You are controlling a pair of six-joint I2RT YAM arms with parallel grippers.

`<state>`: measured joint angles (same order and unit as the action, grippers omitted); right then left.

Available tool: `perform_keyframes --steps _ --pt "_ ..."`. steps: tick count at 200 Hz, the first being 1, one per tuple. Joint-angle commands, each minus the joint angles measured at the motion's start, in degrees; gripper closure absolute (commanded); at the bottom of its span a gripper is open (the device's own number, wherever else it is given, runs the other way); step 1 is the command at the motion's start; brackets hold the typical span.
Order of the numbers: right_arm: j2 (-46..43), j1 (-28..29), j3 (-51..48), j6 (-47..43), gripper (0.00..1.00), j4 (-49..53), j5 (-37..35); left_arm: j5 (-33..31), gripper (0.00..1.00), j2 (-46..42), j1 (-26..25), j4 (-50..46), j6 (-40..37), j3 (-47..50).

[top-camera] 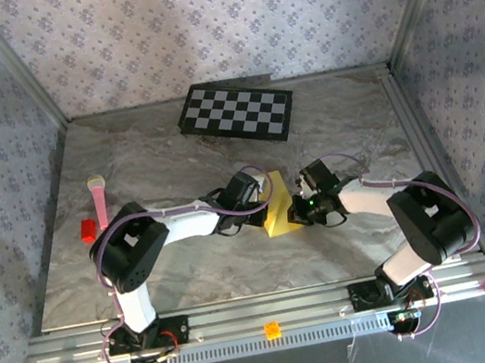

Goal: Fold a paper plane with a square sheet of paper (pick it up from the middle)
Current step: Fold the triangle a second time at the center of the table.

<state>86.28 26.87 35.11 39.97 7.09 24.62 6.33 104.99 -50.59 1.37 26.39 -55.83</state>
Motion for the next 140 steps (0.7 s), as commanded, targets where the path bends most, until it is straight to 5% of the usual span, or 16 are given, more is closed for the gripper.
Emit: perform_keyframes --steps 1,140 --pt "1.1 -0.4 -0.6 -1.1 0.99 2.7 -2.3 2.0 0.94 -1.0 0.4 0.5 -1.7 -0.8" --pt "1.0 -0.7 -0.8 -1.2 0.99 2.5 -2.0 5.0 0.94 0.1 1.6 -1.7 -5.4 -3.4"
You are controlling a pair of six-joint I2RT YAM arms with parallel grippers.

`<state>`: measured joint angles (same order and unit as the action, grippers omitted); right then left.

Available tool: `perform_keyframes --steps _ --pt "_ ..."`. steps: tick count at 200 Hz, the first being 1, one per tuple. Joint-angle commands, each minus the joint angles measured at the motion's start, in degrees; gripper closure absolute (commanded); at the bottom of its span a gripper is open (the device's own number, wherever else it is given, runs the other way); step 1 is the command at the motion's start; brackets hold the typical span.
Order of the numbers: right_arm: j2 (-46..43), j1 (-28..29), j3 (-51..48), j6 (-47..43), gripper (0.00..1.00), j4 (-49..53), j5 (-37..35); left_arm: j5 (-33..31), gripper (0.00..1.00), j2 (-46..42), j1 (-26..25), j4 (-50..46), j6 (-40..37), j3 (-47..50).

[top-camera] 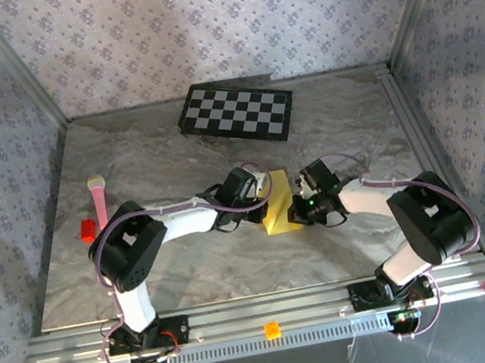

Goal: Fold a paper plane with a square sheet of paper (pick it up from the middle)
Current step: Fold the triangle a second time at the center of the table.

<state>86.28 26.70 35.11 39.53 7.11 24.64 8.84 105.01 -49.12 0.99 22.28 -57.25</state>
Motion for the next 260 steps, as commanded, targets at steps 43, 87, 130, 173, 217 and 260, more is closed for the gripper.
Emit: perform_keyframes --steps 43,87,130,173,217,260 --pt "1.3 -0.4 -0.7 -0.9 0.99 2.5 -1.9 3.9 0.93 1.2 0.2 -2.2 -1.9 -3.1" --pt "1.2 -0.5 -0.7 -1.0 0.99 2.6 -1.7 2.6 0.93 1.9 0.6 -2.4 -2.0 -3.7" --pt "1.4 -0.4 -0.5 -1.0 0.99 2.5 -1.5 2.6 0.93 2.8 1.0 -2.6 -2.5 -4.1" --pt "1.5 -0.4 -0.4 -1.1 0.99 2.6 -1.2 3.5 0.93 3.5 1.1 -2.1 -2.8 -4.4" --pt "0.9 -0.4 -0.2 -1.5 0.99 3.7 -2.2 6.3 0.92 3.1 1.1 -1.9 -2.8 -4.7" --pt "0.4 -0.9 0.1 -3.0 0.99 5.2 -2.9 6.3 0.92 3.3 1.4 -2.2 -3.2 -4.8"
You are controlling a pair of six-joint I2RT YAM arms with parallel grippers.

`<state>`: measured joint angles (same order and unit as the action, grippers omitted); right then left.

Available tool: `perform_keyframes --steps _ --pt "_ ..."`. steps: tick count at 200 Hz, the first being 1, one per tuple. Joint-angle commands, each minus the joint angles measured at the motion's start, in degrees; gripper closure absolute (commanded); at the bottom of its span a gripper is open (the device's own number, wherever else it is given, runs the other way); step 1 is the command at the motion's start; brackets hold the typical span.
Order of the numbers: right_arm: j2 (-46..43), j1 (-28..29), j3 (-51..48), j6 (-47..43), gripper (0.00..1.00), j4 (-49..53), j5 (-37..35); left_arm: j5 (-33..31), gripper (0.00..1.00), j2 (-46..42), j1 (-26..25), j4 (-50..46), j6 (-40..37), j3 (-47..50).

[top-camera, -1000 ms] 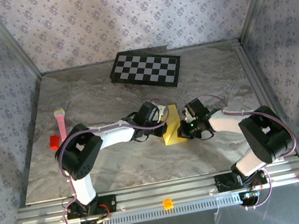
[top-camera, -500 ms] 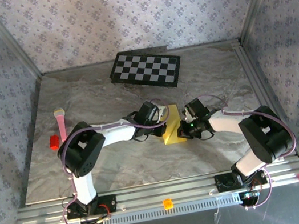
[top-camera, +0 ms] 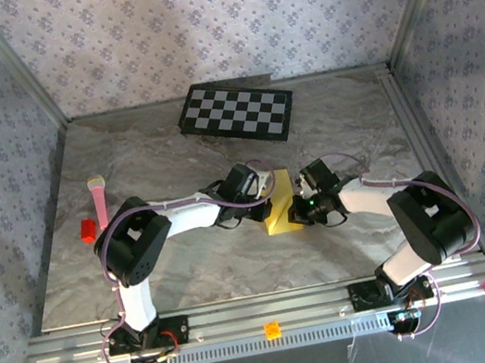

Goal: Fold a paper plane with a square sheet of paper (pick it up from the middle)
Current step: Fold the triangle a second time at the center of the table.

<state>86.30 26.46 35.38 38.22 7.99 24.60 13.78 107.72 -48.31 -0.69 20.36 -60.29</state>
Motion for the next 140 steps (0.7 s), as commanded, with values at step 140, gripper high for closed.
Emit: perform_keyframes --steps 140 --pt "0.5 -1.1 -1.2 -1.5 0.99 3.3 -2.1 1.5 0.91 4.3 1.0 -2.3 -2.5 -4.5"
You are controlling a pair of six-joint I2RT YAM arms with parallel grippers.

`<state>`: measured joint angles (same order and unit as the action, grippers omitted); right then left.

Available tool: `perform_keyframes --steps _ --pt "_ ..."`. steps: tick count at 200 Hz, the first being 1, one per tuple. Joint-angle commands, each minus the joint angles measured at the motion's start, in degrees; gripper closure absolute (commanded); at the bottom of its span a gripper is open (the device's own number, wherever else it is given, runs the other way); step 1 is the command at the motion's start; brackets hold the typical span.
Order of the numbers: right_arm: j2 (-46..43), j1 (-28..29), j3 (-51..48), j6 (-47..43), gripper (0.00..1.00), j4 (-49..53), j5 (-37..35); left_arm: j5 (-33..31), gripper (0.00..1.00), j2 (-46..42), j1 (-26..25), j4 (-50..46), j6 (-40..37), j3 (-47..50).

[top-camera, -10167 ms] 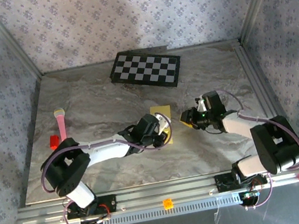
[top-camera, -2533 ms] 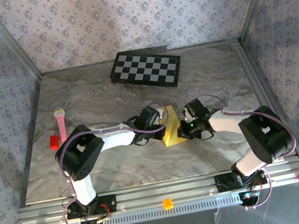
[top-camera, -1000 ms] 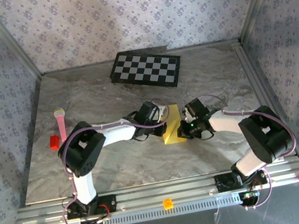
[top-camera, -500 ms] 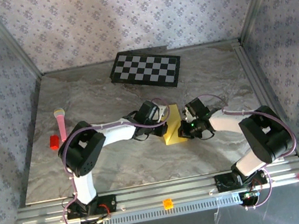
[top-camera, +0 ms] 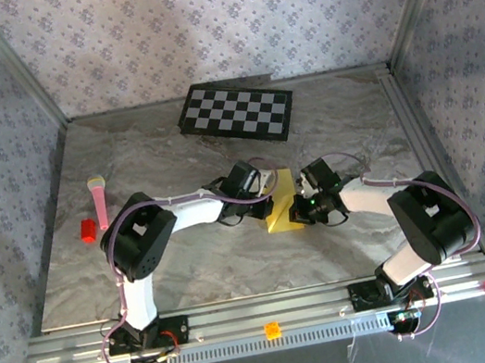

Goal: Fold a paper plane with a square sheet of paper (pick it up from the middle)
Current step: Fold the triangle a second time at the center of the table.

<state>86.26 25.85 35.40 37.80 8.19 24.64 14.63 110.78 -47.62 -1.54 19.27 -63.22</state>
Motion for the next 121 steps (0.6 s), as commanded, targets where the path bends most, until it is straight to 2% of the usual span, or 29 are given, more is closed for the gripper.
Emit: perform_keyframes --steps 1,41,89,121 --pt "0.5 -0.5 -1.2 -1.1 0.99 3.1 -2.1 0.7 0.91 1.2 0.3 -1.5 -1.4 -1.6" --pt "-0.3 -0.7 -0.9 -1.2 0.97 3.5 -2.4 -0.2 0.92 1.3 0.3 -1.5 0.1 0.0" --pt "-4.9 -1.5 -0.4 -0.7 0.88 2.4 -1.9 -0.3 0.94 1.5 0.2 -2.4 4.5 1.5" --pt "-7.8 -2.4 -1.3 0.9 0.87 1.2 -1.6 -1.0 0.94 1.2 -0.5 -1.7 7.8 2.7"
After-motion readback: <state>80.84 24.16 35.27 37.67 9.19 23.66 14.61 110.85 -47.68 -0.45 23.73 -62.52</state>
